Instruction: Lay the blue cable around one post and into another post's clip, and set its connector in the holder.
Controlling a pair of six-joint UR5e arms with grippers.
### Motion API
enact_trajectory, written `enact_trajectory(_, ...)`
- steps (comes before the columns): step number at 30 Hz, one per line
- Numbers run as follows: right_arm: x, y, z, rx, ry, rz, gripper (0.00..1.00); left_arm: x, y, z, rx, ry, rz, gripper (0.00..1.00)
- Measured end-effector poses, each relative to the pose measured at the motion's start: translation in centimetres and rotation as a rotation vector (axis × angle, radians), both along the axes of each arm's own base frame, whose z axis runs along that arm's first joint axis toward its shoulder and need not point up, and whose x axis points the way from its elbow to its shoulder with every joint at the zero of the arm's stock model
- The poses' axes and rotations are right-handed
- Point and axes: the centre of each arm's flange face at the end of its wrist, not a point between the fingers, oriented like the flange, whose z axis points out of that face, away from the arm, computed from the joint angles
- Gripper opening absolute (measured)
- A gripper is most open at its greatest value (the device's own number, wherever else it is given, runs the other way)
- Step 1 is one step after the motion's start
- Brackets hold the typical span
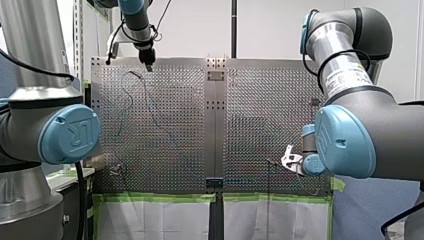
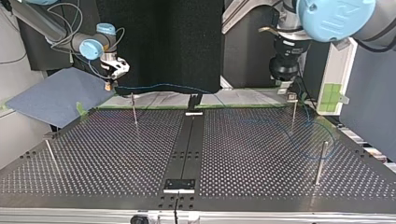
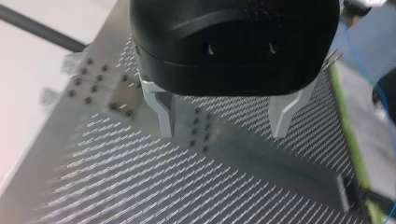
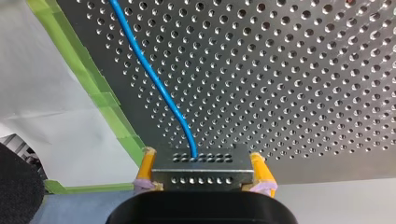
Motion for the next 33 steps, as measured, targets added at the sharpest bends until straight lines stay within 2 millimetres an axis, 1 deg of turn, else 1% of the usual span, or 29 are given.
enact_trajectory(2,-0.1,0.0,0.0,0.0,0.003,-0.003,0.0,0.2,-0.8,-1.2,-0.015,0.016,-0.018,1.0)
enact_trajectory(5,-0.2,0.0,0.0,0.001,0.01,-0.004,0.0,0.6,-1.8,-2.4,-0.027,0.026,-0.027,1.0)
enact_trajectory(10,-0.2,0.1,-0.1,0.004,0.02,-0.001,0.0,1.2,-3.4,-3.9,-0.017,0.028,-0.056,1.0)
enact_trajectory(13,-0.1,0.1,-0.1,0.005,0.022,0.001,0.0,1.6,-4.7,-4.9,-0.019,0.028,-0.078,1.0)
enact_trajectory(18,-0.1,0.1,-0.1,0.005,0.025,0.003,0.0,2.0,-7.3,-6.7,-0.066,0.038,-0.135,1.0)
enact_trajectory(25,0.0,0.3,-0.1,0.008,0.044,0.009,0.0,1.9,-10.8,-9.7,-0.133,0.072,-0.22,1.0)
enact_trajectory(29,0.1,0.3,-0.2,0.008,0.062,0.014,0.0,1.5,-12.4,-11.9,-0.111,0.088,-0.262,1.0)
enact_trajectory(33,-0.2,0.3,-0.1,0.007,0.073,0.005,0.0,0.9,-13.4,-14.3,-0.062,0.104,-0.286,1.0)
